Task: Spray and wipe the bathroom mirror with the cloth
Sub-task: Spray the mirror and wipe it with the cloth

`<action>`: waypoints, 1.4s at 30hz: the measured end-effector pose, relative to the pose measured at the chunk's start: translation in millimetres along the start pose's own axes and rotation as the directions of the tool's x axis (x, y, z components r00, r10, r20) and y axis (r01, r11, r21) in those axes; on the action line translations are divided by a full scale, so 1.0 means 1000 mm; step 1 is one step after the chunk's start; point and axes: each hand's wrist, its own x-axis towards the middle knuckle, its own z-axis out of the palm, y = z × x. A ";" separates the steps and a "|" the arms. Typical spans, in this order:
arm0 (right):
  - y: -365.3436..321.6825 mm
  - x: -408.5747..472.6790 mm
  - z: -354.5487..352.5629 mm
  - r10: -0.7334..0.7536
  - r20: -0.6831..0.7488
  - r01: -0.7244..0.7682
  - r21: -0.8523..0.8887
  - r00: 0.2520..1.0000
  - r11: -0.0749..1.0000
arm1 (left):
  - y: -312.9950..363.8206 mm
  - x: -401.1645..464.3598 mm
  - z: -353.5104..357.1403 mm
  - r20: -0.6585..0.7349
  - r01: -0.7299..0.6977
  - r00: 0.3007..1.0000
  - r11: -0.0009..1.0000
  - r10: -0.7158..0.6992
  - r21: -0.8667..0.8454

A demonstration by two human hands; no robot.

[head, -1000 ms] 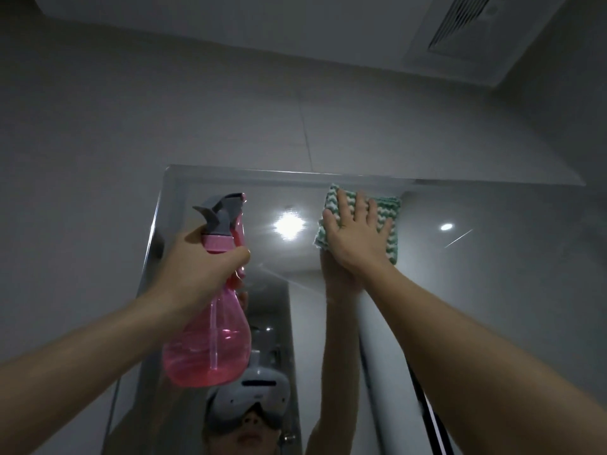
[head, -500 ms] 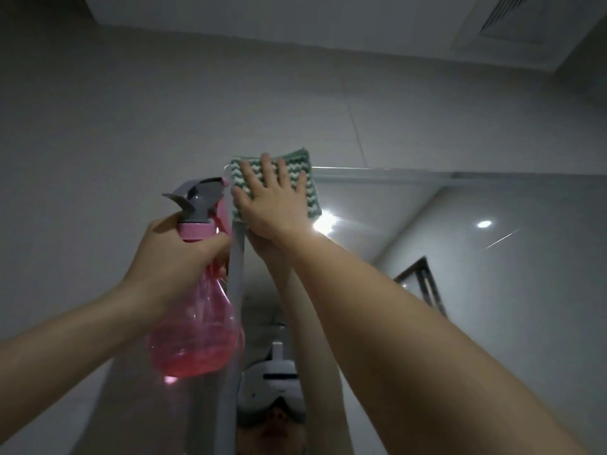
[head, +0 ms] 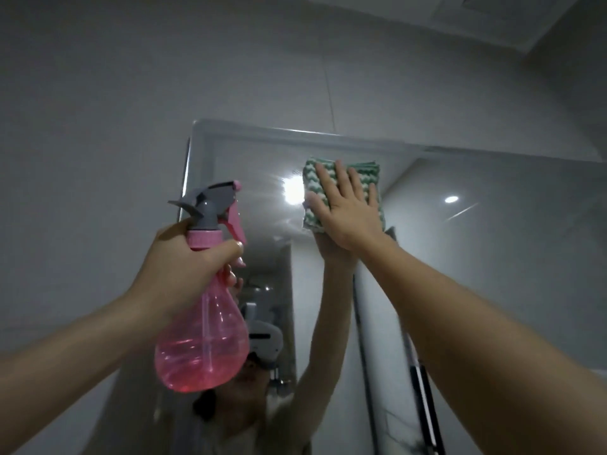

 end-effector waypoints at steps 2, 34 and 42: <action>0.008 -0.029 0.003 0.019 0.033 -0.019 0.002 0.999 1.000 | 0.002 -0.015 0.010 0.008 0.021 1.000 0.999 -0.021 -0.047; 0.114 -0.296 0.034 -0.228 0.142 0.242 -0.092 0.963 0.966 | 0.026 -0.180 0.161 0.000 0.305 0.952 0.943 -0.308 -0.131; 0.162 -0.288 0.027 -0.258 0.065 0.258 -0.002 0.964 0.966 | 0.025 -0.166 0.252 -0.146 0.370 0.907 0.914 -0.395 -0.167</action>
